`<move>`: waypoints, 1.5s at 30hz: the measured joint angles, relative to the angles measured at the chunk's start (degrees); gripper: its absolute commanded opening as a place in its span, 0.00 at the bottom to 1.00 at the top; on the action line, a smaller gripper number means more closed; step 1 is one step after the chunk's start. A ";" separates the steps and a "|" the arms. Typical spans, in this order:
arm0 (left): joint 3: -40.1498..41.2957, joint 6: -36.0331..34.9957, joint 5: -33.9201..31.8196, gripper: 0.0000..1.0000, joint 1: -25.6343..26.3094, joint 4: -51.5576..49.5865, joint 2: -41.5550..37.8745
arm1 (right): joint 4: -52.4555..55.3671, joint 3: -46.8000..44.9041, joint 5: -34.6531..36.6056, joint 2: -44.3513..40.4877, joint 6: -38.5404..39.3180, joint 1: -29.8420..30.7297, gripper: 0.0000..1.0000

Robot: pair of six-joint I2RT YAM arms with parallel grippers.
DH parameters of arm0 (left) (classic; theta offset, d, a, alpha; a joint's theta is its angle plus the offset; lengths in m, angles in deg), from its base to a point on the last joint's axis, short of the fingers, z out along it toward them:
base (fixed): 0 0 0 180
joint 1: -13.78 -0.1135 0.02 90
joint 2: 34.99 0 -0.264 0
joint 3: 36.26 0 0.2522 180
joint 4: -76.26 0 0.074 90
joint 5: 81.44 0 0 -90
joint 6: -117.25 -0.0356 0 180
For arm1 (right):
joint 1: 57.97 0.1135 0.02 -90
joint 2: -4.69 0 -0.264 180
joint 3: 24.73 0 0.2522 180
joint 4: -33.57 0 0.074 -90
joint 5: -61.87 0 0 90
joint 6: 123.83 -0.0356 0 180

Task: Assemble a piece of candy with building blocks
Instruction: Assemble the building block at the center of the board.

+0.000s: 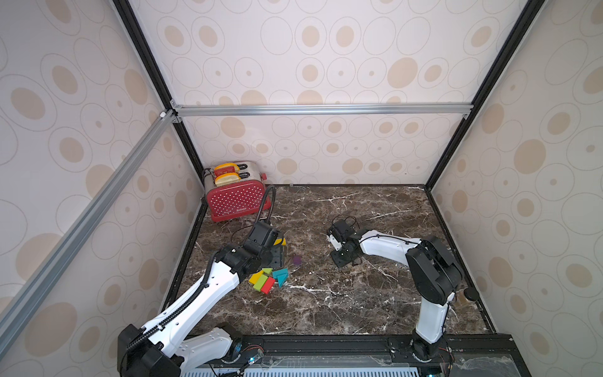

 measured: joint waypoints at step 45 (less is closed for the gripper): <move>1.60 -0.61 0.50 0.71 -0.07 2.10 1.29 | 5.57 13.00 1.07 8.76 -0.94 0.76 0.30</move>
